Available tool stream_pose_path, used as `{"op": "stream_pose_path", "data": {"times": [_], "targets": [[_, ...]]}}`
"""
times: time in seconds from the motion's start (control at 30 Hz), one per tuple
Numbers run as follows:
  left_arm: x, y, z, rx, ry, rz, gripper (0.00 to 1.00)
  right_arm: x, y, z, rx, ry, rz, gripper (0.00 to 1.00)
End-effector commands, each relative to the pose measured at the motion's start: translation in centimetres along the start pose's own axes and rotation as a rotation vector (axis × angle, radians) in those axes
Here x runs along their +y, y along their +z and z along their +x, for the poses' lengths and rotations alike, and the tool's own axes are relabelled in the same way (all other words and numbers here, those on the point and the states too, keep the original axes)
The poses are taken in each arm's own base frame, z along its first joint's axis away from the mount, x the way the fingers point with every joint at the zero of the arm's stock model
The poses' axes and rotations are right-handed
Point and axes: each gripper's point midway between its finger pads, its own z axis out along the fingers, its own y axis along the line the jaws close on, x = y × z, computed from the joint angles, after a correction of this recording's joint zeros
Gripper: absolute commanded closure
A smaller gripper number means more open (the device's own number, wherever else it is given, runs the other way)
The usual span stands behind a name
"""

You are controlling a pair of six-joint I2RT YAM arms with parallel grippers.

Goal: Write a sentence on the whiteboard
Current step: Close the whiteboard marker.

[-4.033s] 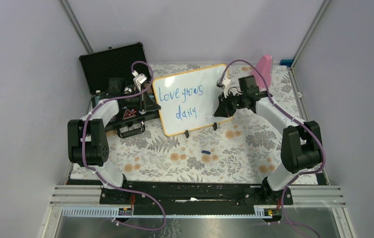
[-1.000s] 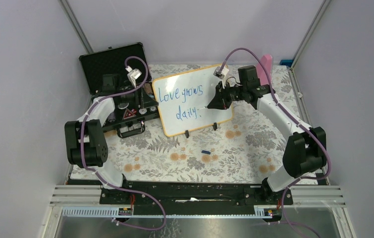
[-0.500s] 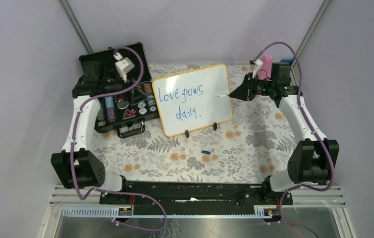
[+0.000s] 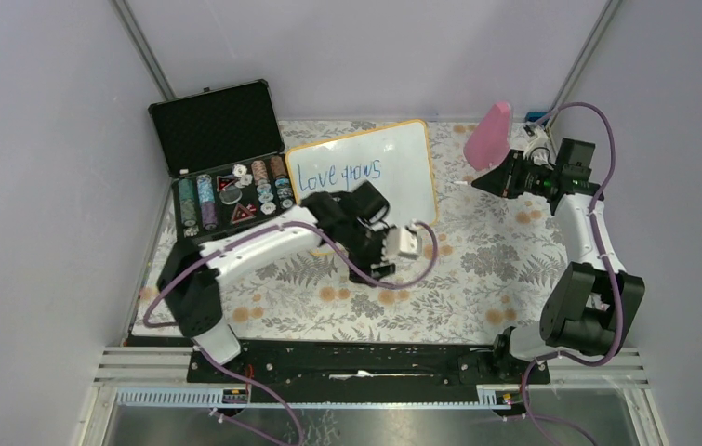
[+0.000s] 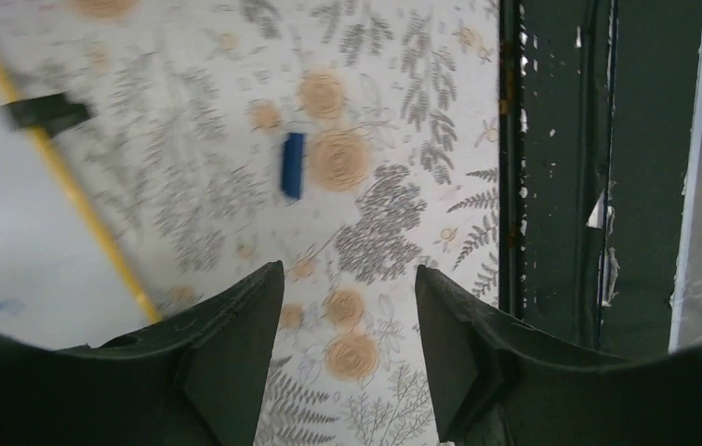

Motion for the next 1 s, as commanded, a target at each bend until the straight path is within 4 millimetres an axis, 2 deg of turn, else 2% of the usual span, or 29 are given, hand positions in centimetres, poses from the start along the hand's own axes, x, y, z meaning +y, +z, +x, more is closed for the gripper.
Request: {"op": "stream_pose_path", "data": {"times": [0.0, 0.17, 0.3, 0.67, 0.97], "targets": [[-0.7, 5.0, 1.5, 0.142, 0.09, 0.039, 0.41, 1.6, -1.3, -1.1, -0.045, -0.038, -0.046, 1.0], [-0.3, 9.9, 1.2, 0.131, 0.144, 0.046, 0.45, 1.6, -1.8, -1.2, -0.055, -0.032, -0.054, 1.0], [0.7, 11.8, 1.3, 0.114, 0.152, 0.021, 0.47, 1.7, -2.0, -1.1, -0.06, -0.044, -0.053, 1.0], [1.2, 13.9, 4.6, 0.178, 0.139, 0.015, 0.52, 1.9, -2.1, -0.9, -0.06, -0.054, -0.064, 1.0], [2.1, 14.3, 7.3, 0.226, 0.103, 0.004, 0.6, 2.2, -2.2, -0.9, -0.062, -0.063, -0.068, 1.0]]}}
